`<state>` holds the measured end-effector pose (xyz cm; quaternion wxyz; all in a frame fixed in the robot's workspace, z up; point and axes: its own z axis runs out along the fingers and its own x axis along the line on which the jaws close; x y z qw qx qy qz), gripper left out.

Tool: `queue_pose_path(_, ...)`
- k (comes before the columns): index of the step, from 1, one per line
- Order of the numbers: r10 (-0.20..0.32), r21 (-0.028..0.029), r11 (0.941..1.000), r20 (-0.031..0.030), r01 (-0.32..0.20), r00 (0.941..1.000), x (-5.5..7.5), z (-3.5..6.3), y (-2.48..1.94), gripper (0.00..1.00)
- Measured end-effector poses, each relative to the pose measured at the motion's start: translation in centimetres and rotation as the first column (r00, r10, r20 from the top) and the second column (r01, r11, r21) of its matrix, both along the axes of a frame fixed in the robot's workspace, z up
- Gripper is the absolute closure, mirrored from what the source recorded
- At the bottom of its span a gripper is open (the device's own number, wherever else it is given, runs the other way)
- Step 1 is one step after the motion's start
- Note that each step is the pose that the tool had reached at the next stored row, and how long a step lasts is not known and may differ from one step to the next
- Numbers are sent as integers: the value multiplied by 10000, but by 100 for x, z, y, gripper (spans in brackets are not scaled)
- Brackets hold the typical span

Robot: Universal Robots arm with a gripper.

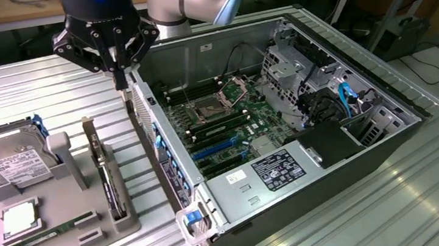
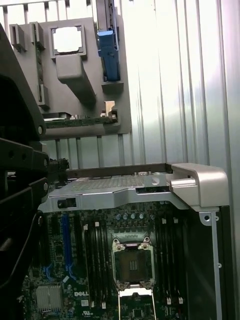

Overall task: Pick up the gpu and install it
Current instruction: 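Reach for the gpu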

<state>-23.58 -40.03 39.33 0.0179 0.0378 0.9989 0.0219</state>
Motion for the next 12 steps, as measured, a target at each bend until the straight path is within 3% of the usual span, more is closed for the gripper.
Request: queue_pose_path(12, 0, 0, 10000, 0, 0, 10000, -165, 0, -4, 89)
